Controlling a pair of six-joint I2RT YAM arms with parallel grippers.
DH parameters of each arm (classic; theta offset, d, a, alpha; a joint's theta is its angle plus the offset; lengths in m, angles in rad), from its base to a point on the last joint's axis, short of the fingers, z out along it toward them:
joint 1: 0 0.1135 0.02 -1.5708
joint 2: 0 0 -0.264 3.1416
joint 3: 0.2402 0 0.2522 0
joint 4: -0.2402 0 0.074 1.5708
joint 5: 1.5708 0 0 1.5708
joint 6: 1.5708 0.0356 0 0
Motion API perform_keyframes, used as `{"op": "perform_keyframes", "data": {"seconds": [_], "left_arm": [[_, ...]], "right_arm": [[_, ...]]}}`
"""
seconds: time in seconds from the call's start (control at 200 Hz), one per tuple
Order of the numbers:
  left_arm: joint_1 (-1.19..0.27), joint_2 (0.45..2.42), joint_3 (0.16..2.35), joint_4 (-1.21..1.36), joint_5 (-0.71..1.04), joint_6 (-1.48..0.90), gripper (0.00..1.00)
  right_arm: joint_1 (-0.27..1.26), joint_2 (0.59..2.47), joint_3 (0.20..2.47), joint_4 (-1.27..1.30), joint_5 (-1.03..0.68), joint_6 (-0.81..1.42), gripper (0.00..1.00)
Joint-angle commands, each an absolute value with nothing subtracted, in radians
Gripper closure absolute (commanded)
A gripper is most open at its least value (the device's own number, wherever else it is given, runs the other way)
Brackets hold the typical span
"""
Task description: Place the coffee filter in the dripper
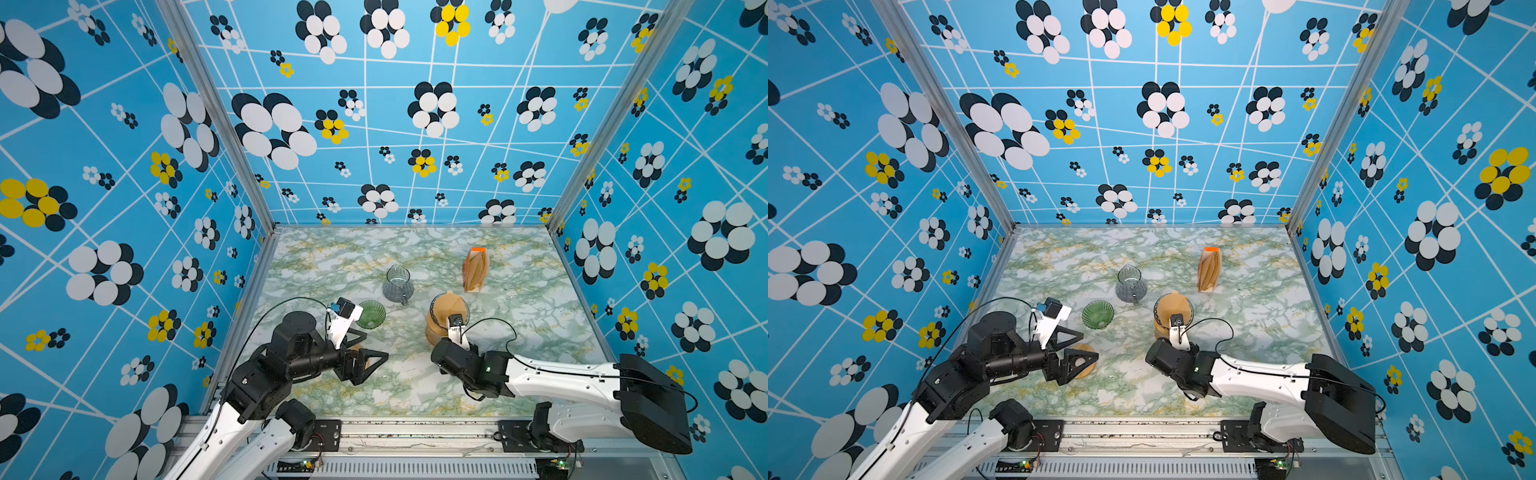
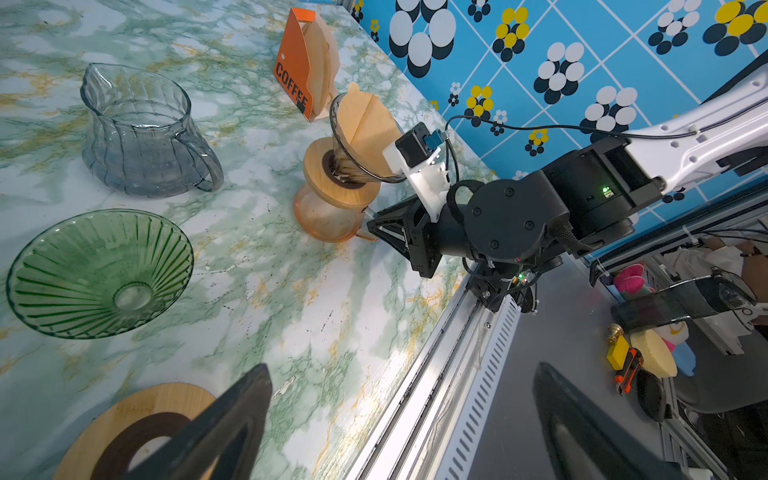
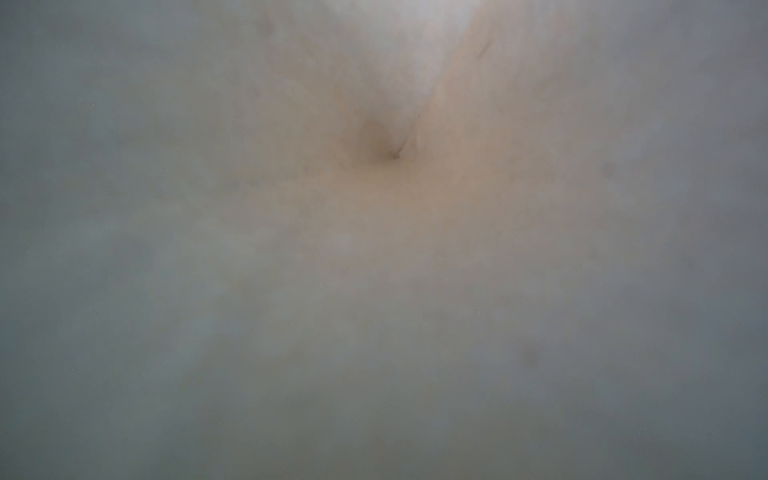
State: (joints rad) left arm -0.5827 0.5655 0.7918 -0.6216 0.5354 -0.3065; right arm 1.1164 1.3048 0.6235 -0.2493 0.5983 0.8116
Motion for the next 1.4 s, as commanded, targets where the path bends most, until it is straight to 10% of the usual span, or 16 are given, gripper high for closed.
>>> {"op": "perform_keyframes", "data": {"seconds": [0.0,0.97,1.395], "left_arm": [[-0.576,0.560,0.776,-0.601,0.546,-0.318,0.01],[-0.573,0.575,0.777,-0.613,0.523,-0.317,0.01],[-0.565,0.591,0.786,-0.604,0.520,-0.338,0.01]], "right_arm": [[1.066,1.322,0.643,-0.222,0.553,0.735,0.82],[0.726,1.623,0.924,-0.150,0.322,0.429,0.80],[0.725,1.503,0.990,-0.290,0.305,0.368,0.55]]}}
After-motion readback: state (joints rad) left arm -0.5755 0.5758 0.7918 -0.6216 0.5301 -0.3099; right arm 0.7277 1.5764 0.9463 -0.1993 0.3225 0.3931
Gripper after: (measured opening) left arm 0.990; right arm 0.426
